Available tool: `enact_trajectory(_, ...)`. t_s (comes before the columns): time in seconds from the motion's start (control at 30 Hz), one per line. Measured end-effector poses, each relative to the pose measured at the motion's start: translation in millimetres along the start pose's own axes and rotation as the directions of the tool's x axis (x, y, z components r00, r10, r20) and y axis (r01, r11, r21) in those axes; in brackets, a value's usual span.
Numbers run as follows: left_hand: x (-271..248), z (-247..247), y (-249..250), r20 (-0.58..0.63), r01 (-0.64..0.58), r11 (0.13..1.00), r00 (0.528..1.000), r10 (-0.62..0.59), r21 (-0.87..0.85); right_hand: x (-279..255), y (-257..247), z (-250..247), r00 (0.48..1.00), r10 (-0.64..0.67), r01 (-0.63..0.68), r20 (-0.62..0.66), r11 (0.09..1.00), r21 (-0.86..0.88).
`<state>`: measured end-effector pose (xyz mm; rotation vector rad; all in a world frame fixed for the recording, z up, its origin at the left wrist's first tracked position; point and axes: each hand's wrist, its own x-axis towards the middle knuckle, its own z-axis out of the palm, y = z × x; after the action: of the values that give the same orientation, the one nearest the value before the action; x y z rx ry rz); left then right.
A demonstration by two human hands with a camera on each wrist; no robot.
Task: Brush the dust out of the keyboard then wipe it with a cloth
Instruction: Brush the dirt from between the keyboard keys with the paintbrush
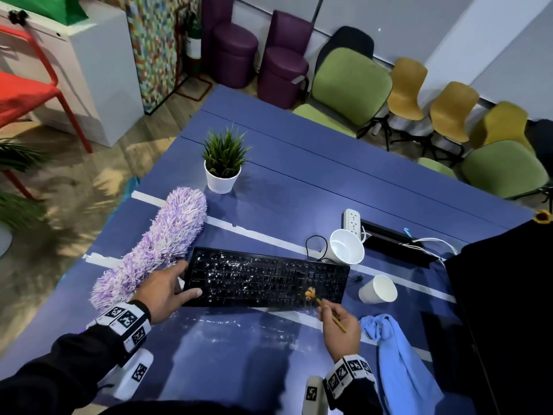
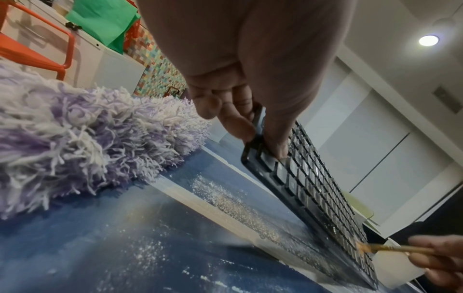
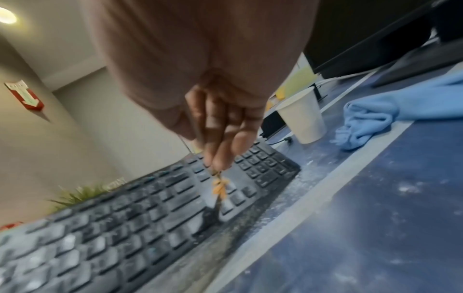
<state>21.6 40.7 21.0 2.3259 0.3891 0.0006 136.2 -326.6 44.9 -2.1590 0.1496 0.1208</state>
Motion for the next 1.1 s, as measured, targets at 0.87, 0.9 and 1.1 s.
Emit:
enact_trajectory(0.87,16,0,-51,0.18,0.001,0.998,0.984,0.01,-0.058,-48,-30,59,0.995,0.03,-0.022,0.099,0.997,-0.08)
enact_trajectory(0.9,16,0,-50,0.178,-0.002,0.997,0.984,0.015,-0.072,-48,-30,59,0.999,0.044,-0.043,0.006,0.999,-0.03)
enact_trajectory(1.1,10,-5,-54,0.203,-0.047,0.989,0.976,0.076,-0.143,-61,-38,79,0.998,0.024,-0.026,0.066,0.999,0.03)
